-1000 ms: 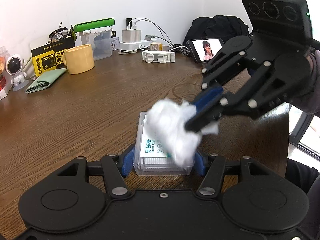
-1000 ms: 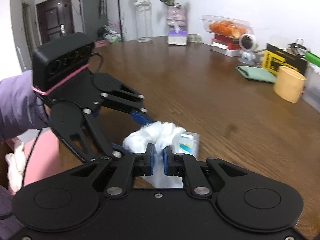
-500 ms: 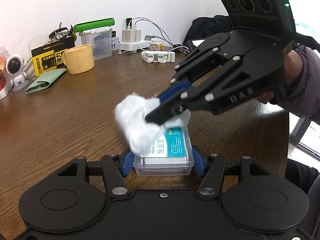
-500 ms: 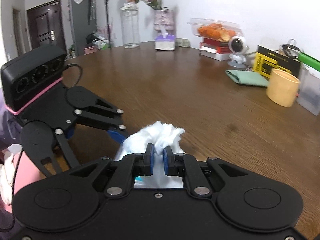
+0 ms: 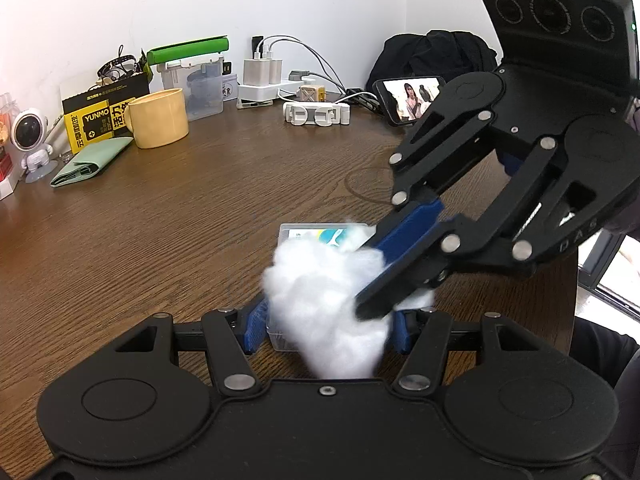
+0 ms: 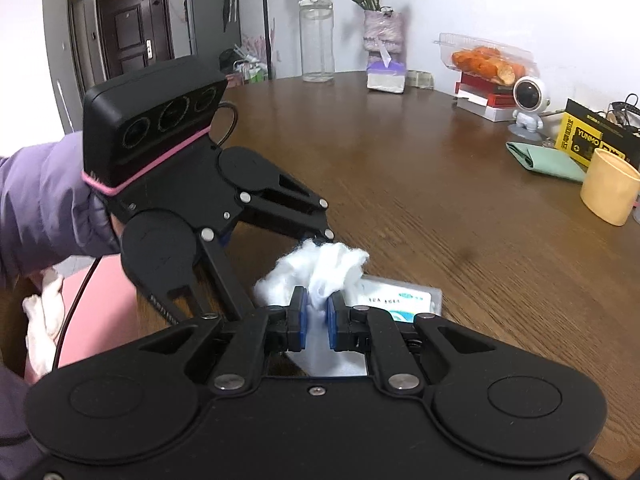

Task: Clean container
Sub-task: 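Rub the tissue back and forth across the box lid with the right gripper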

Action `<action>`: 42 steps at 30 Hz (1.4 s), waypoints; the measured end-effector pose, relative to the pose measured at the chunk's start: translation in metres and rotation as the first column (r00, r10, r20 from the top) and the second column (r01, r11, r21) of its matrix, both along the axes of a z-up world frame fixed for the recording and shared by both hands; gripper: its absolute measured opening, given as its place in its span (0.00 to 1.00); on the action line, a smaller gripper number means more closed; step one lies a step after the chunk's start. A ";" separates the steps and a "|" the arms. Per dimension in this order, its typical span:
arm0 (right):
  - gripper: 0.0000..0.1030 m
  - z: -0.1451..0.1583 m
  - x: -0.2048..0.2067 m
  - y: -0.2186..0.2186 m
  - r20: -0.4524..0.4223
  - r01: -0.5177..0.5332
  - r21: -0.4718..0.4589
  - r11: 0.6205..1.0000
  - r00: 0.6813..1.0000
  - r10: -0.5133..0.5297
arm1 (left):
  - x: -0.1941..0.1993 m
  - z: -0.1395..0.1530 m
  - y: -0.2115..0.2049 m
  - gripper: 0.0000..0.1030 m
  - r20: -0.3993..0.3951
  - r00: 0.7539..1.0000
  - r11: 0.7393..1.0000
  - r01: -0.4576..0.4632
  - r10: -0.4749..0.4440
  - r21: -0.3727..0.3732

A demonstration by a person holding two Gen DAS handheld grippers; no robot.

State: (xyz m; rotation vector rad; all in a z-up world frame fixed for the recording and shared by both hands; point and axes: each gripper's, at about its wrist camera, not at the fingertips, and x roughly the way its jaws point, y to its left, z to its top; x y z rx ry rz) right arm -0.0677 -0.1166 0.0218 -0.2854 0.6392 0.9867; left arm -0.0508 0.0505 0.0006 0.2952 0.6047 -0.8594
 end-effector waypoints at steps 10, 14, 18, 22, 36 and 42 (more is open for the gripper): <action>0.12 0.002 0.019 -0.025 0.030 0.129 -0.040 0.991 0.991 -0.128 | 0.000 0.000 0.001 0.56 -0.003 1.000 1.000 0.001 -0.001 -0.002; 0.12 0.000 0.027 -0.027 0.029 0.154 -0.022 0.988 0.988 -0.154 | 0.000 0.000 0.000 0.56 -0.003 1.000 1.000 0.001 -0.001 -0.002; 0.12 -0.002 0.033 -0.021 0.041 0.164 -0.012 0.986 0.986 -0.163 | 0.000 0.000 0.000 0.56 -0.003 1.000 1.000 0.001 -0.001 -0.002; 0.12 -0.002 0.033 -0.010 0.038 0.140 -0.002 0.990 0.989 -0.140 | 0.000 0.000 0.000 0.56 -0.003 1.000 1.000 0.001 -0.001 -0.002; 0.12 0.001 -0.001 -0.010 0.030 0.033 -0.034 0.999 0.999 -0.032 | -0.001 0.000 0.000 0.56 -0.003 1.000 1.000 0.003 -0.003 -0.002; 0.12 0.001 0.015 -0.033 0.052 0.164 -0.041 0.986 0.985 -0.162 | -0.001 0.000 0.000 0.56 -0.003 1.000 1.000 0.004 -0.004 -0.002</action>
